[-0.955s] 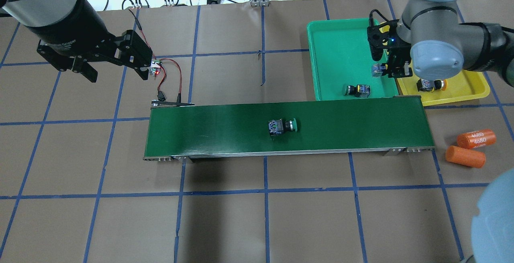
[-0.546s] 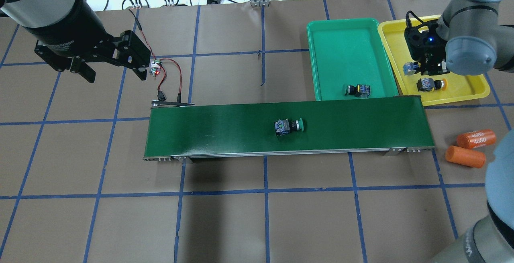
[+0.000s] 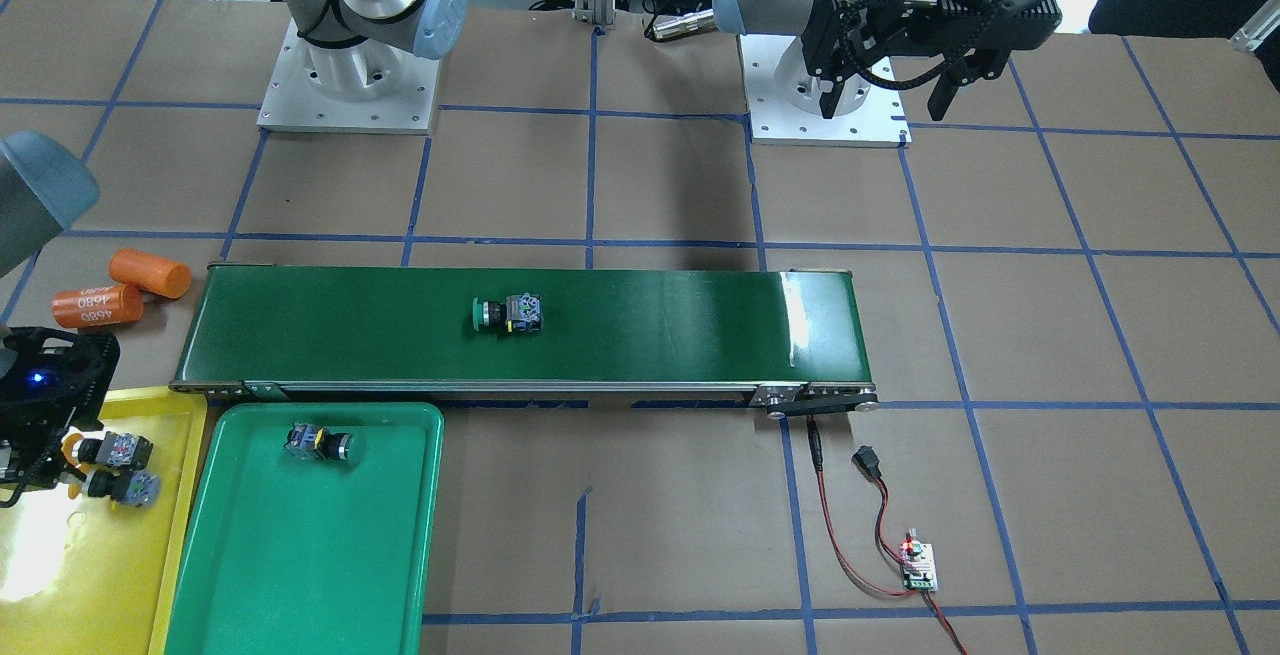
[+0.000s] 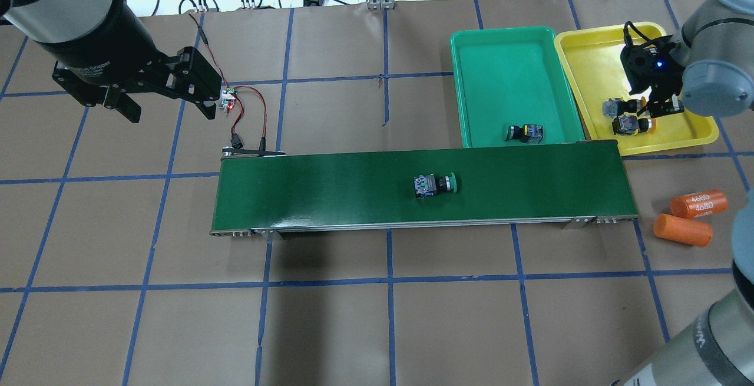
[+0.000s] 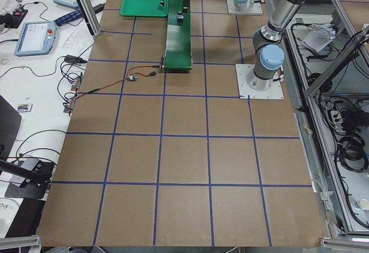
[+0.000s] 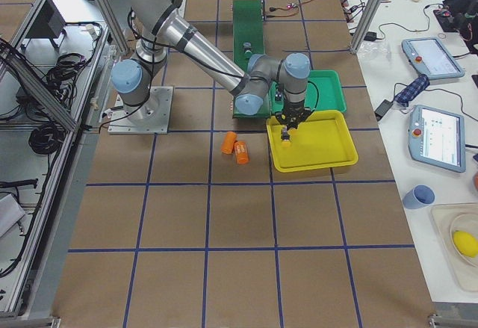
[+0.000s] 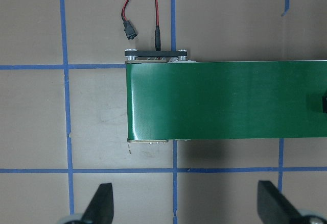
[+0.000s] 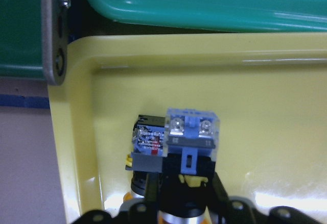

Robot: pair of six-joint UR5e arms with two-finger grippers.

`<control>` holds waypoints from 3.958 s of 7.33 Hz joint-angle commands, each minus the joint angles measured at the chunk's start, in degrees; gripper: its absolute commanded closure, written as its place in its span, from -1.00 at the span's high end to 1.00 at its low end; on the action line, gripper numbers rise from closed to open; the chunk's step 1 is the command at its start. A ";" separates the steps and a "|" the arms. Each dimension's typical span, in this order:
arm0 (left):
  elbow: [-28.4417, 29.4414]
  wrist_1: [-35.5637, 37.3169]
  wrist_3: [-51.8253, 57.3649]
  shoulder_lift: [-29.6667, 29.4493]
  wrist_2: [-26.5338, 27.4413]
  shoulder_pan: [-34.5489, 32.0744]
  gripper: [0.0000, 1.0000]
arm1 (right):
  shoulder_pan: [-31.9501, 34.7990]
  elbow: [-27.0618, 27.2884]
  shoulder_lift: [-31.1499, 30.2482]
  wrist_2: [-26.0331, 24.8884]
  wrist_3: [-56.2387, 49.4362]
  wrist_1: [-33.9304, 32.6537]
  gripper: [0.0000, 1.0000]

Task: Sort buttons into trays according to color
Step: 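Carry the yellow button into the yellow tray and release it, then move the right gripper over the belt to the green-capped button, then grasp the green-capped button with the right gripper, then place the green button in the green tray with the right gripper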

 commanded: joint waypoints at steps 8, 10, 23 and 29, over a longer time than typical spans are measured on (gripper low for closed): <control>0.22 0.37 0.00 0.00 0.28 0.00 1.00 | 8.80 18.25 -23.08 2.49 7.53 11.44 1.00; -0.65 1.33 0.00 0.00 0.02 0.00 1.00 | 12.94 18.16 -21.51 2.13 10.90 11.00 1.00; -0.83 3.09 0.00 -0.17 -0.07 0.00 1.00 | 25.62 19.30 -15.17 -3.23 25.85 2.39 -0.07; -0.83 3.27 -0.18 0.09 0.19 0.00 1.00 | 24.39 -3.57 -1.15 -9.98 21.19 2.04 -0.76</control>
